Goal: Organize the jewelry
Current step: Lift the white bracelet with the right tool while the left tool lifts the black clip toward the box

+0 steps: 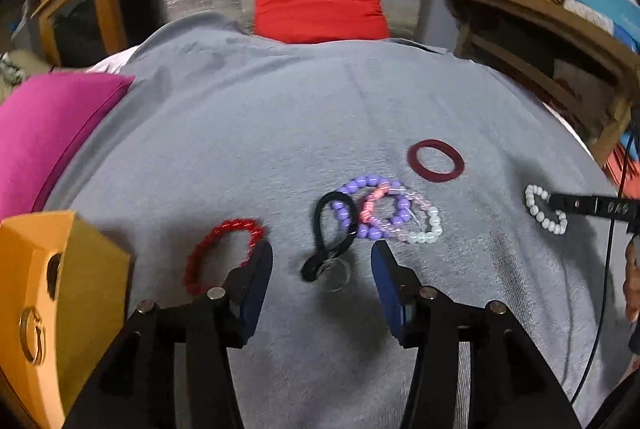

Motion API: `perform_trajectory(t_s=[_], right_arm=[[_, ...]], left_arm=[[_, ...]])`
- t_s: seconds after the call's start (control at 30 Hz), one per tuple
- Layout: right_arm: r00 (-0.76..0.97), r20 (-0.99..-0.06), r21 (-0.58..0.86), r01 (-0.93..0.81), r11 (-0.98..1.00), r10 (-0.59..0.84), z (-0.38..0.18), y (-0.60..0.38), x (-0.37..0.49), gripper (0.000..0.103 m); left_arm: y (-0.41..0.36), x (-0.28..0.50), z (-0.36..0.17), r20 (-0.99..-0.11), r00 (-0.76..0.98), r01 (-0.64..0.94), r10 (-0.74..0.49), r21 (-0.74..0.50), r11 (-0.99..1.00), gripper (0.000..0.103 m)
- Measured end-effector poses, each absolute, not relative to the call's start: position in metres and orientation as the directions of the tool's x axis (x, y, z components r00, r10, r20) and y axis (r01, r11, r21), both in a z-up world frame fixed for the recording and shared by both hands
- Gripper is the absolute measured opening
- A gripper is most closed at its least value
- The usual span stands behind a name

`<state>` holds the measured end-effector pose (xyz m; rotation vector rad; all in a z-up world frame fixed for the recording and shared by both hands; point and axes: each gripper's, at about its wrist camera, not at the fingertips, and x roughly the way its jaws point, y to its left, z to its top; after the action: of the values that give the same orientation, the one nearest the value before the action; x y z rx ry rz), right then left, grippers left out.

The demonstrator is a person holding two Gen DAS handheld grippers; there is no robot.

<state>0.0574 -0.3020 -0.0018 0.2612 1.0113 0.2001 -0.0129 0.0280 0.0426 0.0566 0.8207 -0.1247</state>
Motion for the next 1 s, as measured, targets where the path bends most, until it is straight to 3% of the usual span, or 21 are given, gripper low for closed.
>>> perform_trajectory(t_s=[0.1,0.13,0.2,0.23,0.27,0.33,0.57,1.0], right_arm=[[0.544,-0.792,0.300,-0.051,0.953,0.278,-0.001,-0.301,0.060,0.049],[0.540,-0.797,0.281,-0.063,0.958,0.269,-0.003,-0.298,0.061,0.048],[0.543,-0.806,0.222,-0.094,0.971,0.237,-0.007,-0.288,0.062,0.028],[0.558,-0.803,0.174,-0.120,0.977,0.212,-0.007,-0.282,0.061,0.023],[0.563,-0.798,0.155,-0.151,0.976,0.214,-0.006,-0.276,0.059,0.011],[0.567,-0.794,0.149,-0.170,0.974,0.220,-0.002,-0.271,0.057,0.010],[0.598,-0.737,0.240,-0.206,0.949,0.316,0.022,-0.269,0.047,0.010],[0.622,-0.619,0.379,-0.298,0.876,0.479,0.069,-0.244,0.015,0.010]], left_arm=[[0.020,-0.006,0.034,-0.745,0.662,0.163,-0.086,0.031,0.986,0.050],[0.018,-0.003,0.031,-0.749,0.656,0.175,-0.091,0.033,0.984,0.038],[0.016,0.001,0.025,-0.772,0.628,0.191,-0.098,0.031,0.981,0.022],[0.017,0.001,0.024,-0.776,0.623,0.190,-0.102,0.024,0.981,0.021],[0.019,0.001,0.025,-0.773,0.624,0.190,-0.112,0.012,0.982,0.021],[0.023,-0.001,0.028,-0.771,0.625,0.184,-0.123,-0.008,0.983,0.007],[0.033,-0.019,0.047,-0.744,0.656,0.149,-0.127,-0.037,0.988,0.007],[0.061,-0.082,0.119,-0.605,0.789,0.056,-0.109,-0.105,0.993,0.007]])
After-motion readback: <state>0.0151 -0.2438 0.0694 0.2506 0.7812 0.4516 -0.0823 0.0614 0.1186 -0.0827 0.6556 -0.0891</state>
